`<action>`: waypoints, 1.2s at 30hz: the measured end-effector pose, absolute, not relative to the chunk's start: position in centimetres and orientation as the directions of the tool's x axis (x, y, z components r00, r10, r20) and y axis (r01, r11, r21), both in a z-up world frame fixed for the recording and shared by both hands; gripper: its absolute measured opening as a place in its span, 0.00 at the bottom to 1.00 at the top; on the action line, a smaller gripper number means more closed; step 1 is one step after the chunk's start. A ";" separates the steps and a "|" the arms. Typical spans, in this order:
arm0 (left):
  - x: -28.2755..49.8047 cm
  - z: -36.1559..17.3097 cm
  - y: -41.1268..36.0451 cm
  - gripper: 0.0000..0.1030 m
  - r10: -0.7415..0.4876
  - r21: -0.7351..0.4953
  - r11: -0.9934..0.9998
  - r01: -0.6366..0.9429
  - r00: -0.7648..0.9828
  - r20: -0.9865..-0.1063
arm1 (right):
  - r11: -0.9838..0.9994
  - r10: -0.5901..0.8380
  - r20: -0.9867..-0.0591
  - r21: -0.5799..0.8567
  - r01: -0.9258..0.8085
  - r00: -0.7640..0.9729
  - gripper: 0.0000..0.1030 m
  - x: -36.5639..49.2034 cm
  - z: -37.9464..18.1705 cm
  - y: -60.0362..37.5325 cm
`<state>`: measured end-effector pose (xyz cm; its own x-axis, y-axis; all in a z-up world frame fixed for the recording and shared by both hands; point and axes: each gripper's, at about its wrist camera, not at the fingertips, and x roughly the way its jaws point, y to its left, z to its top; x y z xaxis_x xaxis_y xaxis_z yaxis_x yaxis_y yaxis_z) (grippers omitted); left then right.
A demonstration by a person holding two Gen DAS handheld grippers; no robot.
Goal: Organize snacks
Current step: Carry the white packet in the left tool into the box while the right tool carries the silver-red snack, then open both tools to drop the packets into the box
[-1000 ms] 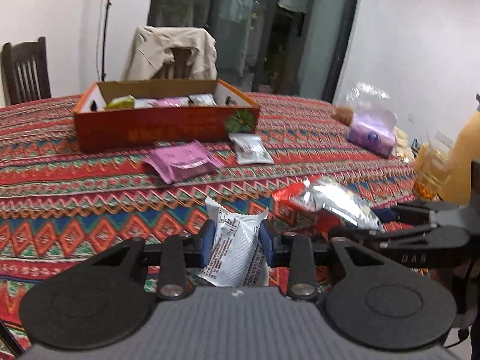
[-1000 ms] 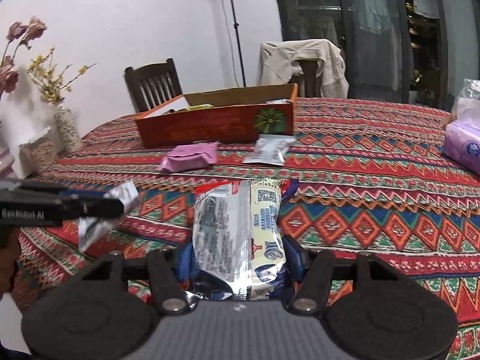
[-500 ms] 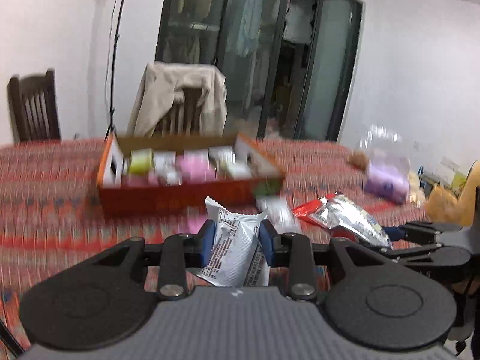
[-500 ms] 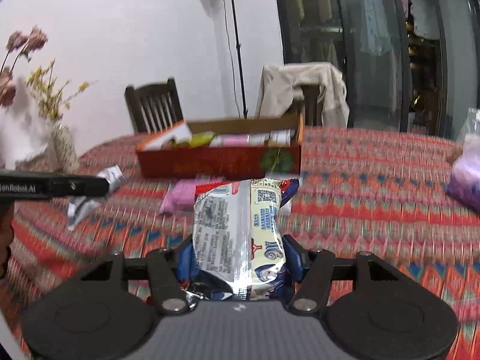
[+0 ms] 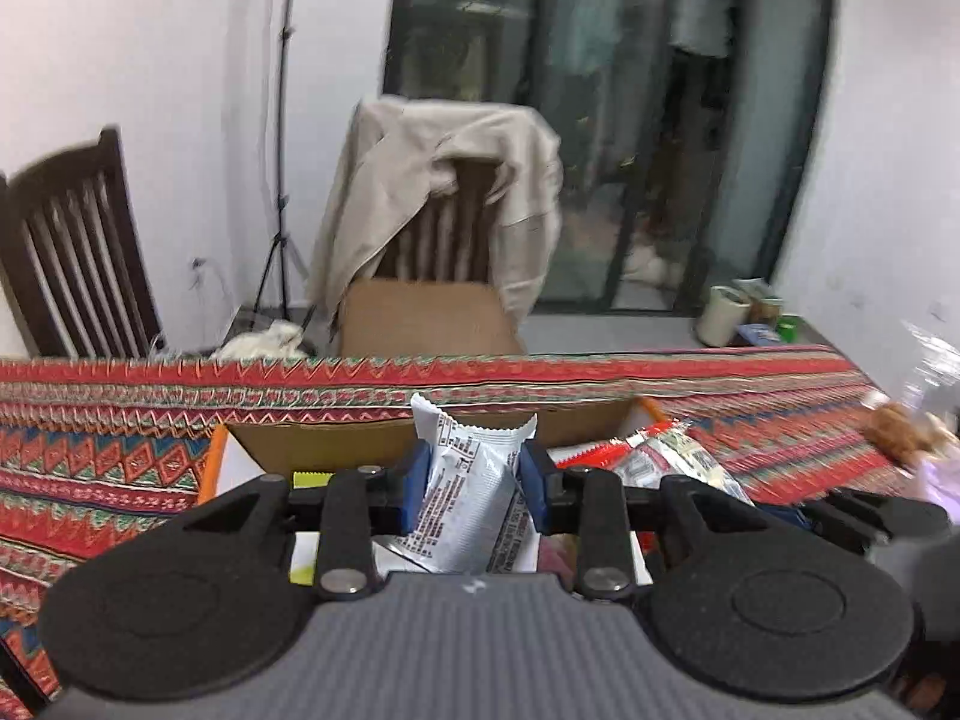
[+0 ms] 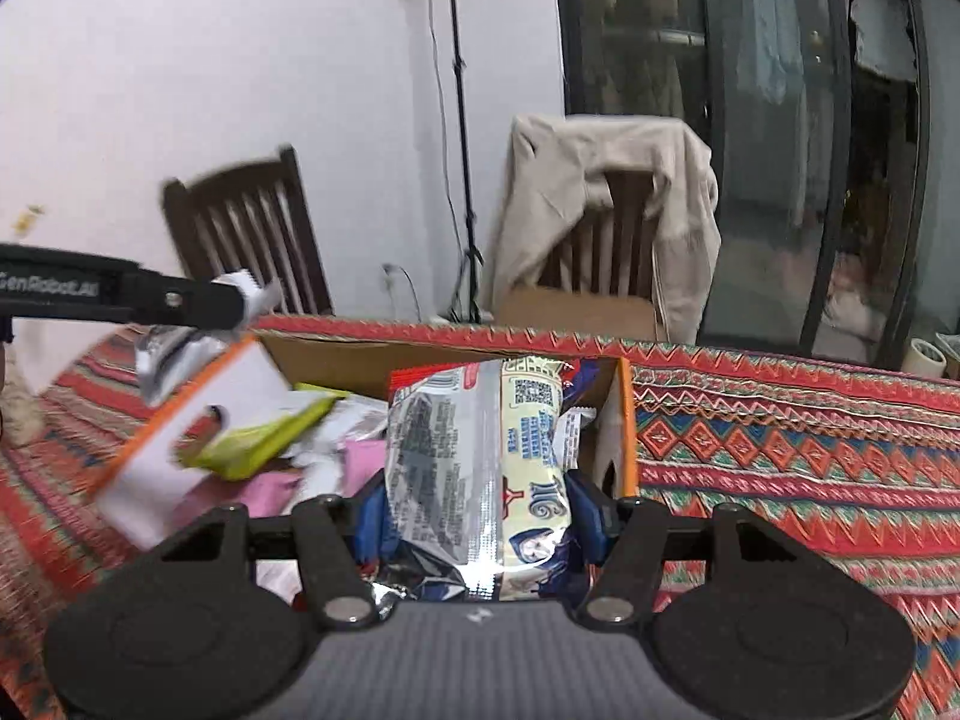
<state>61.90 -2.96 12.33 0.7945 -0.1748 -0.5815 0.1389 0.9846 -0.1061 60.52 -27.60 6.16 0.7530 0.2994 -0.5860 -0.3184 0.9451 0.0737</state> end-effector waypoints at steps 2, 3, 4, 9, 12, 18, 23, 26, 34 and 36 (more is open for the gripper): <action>64.6 10.6 -3.1 0.33 -0.163 -0.113 0.987 0.119 0.780 -0.604 | 0.950 0.248 -0.617 0.003 -0.312 0.747 0.58 63.0 5.2 -25.8; 65.9 9.6 -3.1 0.33 -0.159 -0.122 0.987 0.106 0.769 -0.619 | 0.950 0.229 -0.629 -0.024 -0.312 0.743 0.58 64.2 4.6 -25.0; 67.0 8.6 -3.2 0.33 -0.157 -0.134 0.987 0.092 0.757 -0.635 | 0.951 0.212 -0.648 -0.035 -0.307 0.731 0.58 65.5 3.9 -24.2; 68.9 5.0 -3.8 0.45 -0.156 -0.117 0.988 0.105 0.738 -0.657 | 0.950 0.212 -0.705 -0.014 -0.312 0.677 0.57 68.9 1.2 -22.6; 70.5 3.3 -4.0 0.52 -0.148 -0.118 0.989 0.089 0.642 -0.752 | 0.941 0.222 -0.712 -0.024 -0.339 0.666 0.60 69.1 1.0 -22.2; 71.3 3.3 -1.7 0.71 -0.241 -0.282 0.959 0.039 0.638 -0.731 | 0.934 0.200 -0.738 -0.054 -0.353 0.644 0.63 69.8 0.7 -21.6; 70.3 3.7 -2.4 0.75 -0.216 -0.235 0.970 0.062 0.661 -0.719 | 0.942 0.228 -0.747 0.007 -0.335 0.624 0.64 70.5 0.7 -22.3; 70.0 4.0 -2.4 0.86 -0.201 -0.226 0.972 0.058 0.704 -0.681 | 0.943 0.244 -0.738 0.028 -0.333 0.629 0.65 70.1 0.8 -22.7; 66.3 8.3 -1.0 0.89 -0.116 -0.165 0.986 0.014 0.770 -0.628 | 0.937 0.245 -0.693 -0.009 -0.348 0.678 0.86 67.5 2.0 -22.6; 64.5 10.4 -0.6 0.91 -0.105 -0.141 0.990 0.026 0.798 -0.593 | 0.938 0.253 -0.672 -0.006 -0.347 0.696 0.86 66.2 2.9 -22.8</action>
<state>64.50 -0.63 10.42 0.7984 -0.1053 -0.5928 0.0260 0.9897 -0.1409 66.22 -22.76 2.95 0.6964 0.2533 -0.6715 -0.3468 0.9379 -0.0059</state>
